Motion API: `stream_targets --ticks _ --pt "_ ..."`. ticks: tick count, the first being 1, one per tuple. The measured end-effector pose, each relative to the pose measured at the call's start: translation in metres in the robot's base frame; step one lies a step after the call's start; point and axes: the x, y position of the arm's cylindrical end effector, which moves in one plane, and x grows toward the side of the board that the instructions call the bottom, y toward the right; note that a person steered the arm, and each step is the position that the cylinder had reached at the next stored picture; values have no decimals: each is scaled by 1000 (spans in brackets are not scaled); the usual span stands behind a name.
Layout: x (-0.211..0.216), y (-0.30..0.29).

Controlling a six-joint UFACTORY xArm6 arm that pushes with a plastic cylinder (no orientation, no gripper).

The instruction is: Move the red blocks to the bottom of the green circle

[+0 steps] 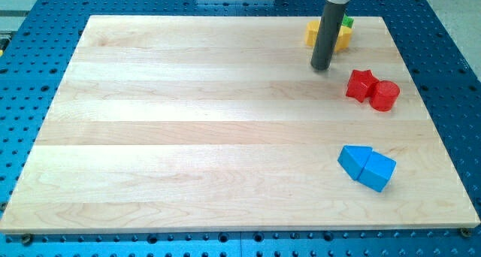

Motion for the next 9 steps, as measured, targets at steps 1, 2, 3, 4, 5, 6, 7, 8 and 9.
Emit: stream_targets --ticks 1,2,3,4,5,6,7,8,9 --pt "0 0" --pt "0 6" --pt "16 54" --pt "53 88" --pt "61 101" --pt "67 167" --pt "115 151" --pt "114 67" --pt "96 16"
